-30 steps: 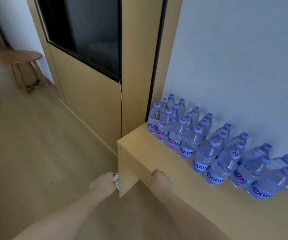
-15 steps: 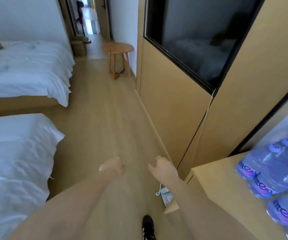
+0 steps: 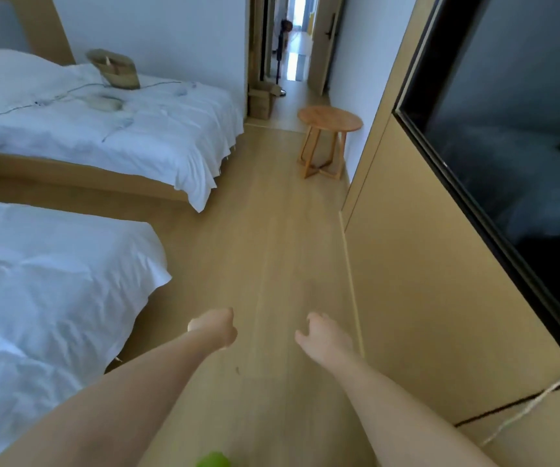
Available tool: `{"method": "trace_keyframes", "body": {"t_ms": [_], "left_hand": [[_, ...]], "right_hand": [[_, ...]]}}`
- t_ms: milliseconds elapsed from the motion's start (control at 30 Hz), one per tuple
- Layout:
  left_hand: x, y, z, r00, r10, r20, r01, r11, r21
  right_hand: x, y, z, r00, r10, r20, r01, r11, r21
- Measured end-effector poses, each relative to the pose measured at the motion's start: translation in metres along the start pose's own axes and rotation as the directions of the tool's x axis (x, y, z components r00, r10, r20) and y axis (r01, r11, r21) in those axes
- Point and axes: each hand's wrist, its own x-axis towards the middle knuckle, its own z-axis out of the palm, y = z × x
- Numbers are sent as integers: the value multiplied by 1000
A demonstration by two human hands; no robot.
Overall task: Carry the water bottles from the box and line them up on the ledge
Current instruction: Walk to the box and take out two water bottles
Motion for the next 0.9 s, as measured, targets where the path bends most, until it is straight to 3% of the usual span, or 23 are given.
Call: {"method": "trace_keyframes", "body": {"t_ms": [233,467,667,900], "left_hand": [[147,-32,-55,998,-56,32,58,997,-52],[310,-55,-167,998,-64,21,64,997,-32],[431,-31,-246,1000,-13,16,13,1000,-6],[588,26,-290,998,51,47,-52,998,27]], "right_hand": [[167,-54,-24,998,-49,34,50,999,-17],[328,-120,-94,999,-34,26,34,999,1],[446,-136,-150,1000,-10,12,9,997,77],[618,-118,-214,1000,7,-13,-7,1000,18]]}}
